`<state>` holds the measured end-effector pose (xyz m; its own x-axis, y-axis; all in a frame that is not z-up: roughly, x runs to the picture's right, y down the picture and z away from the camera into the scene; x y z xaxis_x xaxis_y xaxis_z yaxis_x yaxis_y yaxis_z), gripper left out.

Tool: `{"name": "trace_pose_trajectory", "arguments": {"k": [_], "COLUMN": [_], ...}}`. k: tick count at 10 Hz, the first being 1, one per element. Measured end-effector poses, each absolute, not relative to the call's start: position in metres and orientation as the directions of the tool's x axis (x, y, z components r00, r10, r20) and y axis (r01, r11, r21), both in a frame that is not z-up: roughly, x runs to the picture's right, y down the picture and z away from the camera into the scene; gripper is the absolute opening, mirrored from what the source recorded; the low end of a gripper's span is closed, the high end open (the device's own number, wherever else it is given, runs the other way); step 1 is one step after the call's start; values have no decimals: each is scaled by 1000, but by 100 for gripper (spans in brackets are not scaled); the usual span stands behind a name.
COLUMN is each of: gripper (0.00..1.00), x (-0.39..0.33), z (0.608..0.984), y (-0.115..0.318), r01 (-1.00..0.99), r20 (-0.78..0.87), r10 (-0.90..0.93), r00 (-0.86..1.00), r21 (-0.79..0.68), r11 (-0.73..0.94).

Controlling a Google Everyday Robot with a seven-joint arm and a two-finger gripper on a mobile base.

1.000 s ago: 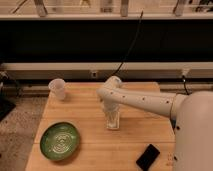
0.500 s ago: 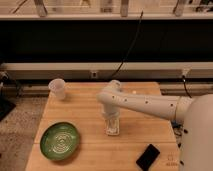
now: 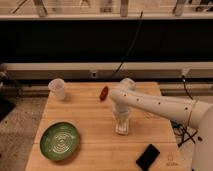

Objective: Wipe the white sponge on the table

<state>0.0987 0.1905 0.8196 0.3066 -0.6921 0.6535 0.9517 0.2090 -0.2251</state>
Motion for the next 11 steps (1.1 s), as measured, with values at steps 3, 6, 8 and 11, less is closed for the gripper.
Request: {"name": "trace_pose_trajectory", "arguments": {"k": [3, 6, 8, 11], "gripper": [0, 0, 0, 0], "x": [105, 83, 54, 25], "z": [844, 863, 870, 869], "y": [164, 148, 149, 158], "r01": [938, 943, 954, 972], "r20": [637, 641, 655, 681], "r10": [-690, -693, -694, -694], "r00": [345, 331, 298, 233], "r21": [-261, -259, -238, -189], "r11": [228, 210, 184, 140]}}
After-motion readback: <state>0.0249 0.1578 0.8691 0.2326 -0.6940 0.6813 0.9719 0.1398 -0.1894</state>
